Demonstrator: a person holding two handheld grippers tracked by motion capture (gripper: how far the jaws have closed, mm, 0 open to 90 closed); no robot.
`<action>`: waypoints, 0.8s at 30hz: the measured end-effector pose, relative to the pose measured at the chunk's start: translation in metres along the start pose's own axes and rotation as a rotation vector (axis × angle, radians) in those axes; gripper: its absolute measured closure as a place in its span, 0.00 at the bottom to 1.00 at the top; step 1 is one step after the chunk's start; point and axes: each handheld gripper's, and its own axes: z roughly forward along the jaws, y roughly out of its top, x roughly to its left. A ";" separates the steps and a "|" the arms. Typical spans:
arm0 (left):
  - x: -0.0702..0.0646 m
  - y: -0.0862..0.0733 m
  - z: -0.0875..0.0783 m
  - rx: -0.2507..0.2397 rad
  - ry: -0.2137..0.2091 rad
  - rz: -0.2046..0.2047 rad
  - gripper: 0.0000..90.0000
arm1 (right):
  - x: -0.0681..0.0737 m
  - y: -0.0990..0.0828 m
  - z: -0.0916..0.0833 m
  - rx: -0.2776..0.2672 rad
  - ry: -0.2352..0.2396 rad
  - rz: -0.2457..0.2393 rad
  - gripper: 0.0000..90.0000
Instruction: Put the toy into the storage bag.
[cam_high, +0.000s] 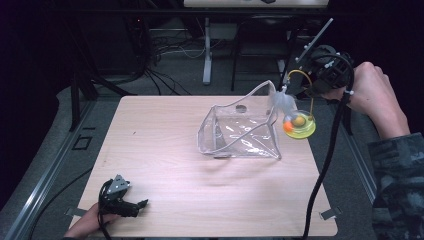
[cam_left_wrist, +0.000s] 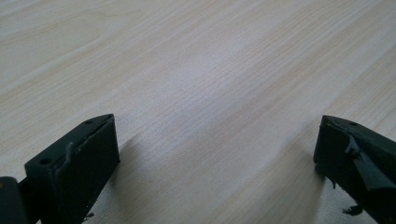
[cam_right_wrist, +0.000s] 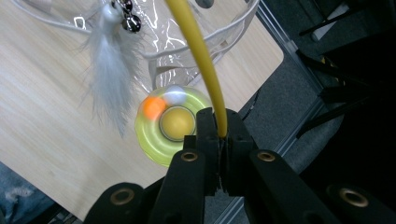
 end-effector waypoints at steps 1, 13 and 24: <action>0.000 0.000 0.000 0.000 0.000 0.000 0.00 | 0.000 0.000 0.000 0.000 0.000 0.000 0.97; 0.000 0.000 0.000 0.000 0.000 0.000 0.00 | -0.002 0.021 -0.008 -0.024 -0.017 -0.003 0.97; 0.000 0.000 0.000 0.000 0.000 0.000 0.00 | 0.001 0.040 -0.019 -0.047 -0.033 -0.023 0.97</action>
